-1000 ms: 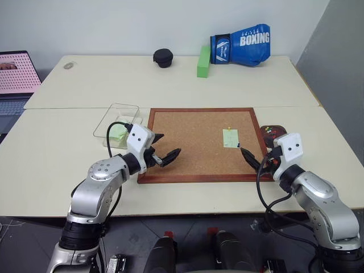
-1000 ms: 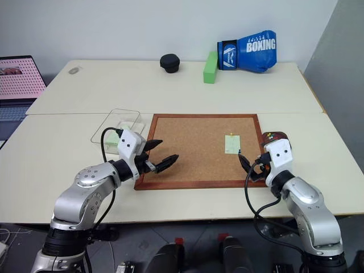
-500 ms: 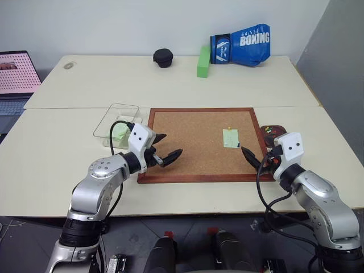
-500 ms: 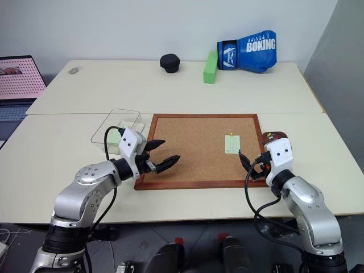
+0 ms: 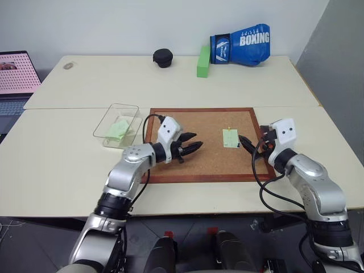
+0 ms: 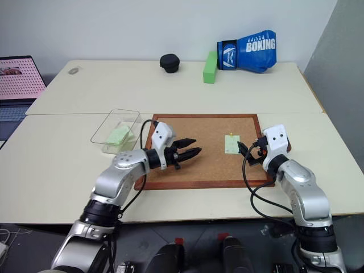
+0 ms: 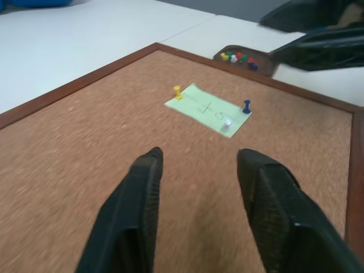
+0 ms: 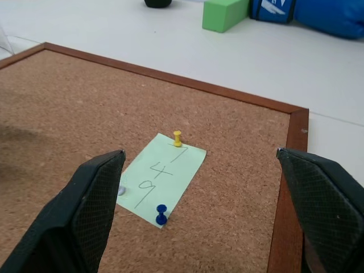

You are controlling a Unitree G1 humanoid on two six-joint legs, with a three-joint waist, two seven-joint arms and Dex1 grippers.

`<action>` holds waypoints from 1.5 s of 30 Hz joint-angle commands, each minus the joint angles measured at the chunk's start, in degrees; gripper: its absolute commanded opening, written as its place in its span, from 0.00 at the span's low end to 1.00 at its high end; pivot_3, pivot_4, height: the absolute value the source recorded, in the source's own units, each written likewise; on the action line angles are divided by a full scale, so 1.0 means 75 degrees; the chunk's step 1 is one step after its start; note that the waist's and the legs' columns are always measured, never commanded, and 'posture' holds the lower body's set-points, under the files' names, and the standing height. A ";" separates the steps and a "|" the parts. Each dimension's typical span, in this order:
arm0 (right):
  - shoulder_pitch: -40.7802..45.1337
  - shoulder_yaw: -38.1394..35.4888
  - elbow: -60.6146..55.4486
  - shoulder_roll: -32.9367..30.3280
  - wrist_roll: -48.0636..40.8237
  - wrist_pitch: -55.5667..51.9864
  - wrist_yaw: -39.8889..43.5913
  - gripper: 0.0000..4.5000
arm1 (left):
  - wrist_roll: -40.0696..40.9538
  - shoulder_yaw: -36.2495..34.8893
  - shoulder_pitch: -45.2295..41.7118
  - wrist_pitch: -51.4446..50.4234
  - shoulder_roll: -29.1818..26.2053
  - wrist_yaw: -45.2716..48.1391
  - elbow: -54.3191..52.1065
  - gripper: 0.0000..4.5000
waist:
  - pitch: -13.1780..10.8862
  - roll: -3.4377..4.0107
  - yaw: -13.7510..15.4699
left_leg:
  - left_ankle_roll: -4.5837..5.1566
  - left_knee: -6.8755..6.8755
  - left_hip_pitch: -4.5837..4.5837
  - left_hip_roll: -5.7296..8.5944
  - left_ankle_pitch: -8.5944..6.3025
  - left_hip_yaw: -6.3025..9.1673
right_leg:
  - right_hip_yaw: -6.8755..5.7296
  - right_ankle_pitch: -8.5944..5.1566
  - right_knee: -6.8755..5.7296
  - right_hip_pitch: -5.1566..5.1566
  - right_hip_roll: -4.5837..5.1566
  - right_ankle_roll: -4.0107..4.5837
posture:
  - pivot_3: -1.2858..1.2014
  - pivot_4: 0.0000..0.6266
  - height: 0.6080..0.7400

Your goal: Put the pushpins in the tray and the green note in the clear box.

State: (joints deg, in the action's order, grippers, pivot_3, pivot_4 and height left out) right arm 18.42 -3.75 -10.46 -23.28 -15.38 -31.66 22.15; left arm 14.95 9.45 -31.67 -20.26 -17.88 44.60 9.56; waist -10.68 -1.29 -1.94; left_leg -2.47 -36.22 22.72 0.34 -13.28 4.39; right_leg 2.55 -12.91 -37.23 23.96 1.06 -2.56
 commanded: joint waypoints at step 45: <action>0.3370 0.0777 0.6024 0.1208 0.1550 0.2370 0.0229 0.23 | -0.1076 0.0268 -0.0406 0.1102 0.1102 -0.0163 0.2208 0.00 | 0.0019 0.0030 -0.0013 | 0.0001 0.0004 -0.0102 0.0005 0.0000 0.0003 | 0.0001 0.0000 0.0006 -0.0099 0.0003 -0.0004 | 0.52 0.24 1.00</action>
State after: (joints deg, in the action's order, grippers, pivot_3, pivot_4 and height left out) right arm 42.22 2.39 34.86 -13.67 -4.03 -14.31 23.62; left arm 7.51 11.55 -34.42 -11.82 -9.85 43.89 26.22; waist -10.54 -1.06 -2.04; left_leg -2.46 -36.19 21.96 0.38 -13.29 4.41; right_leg 2.56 -12.92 -37.18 23.22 1.09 -2.60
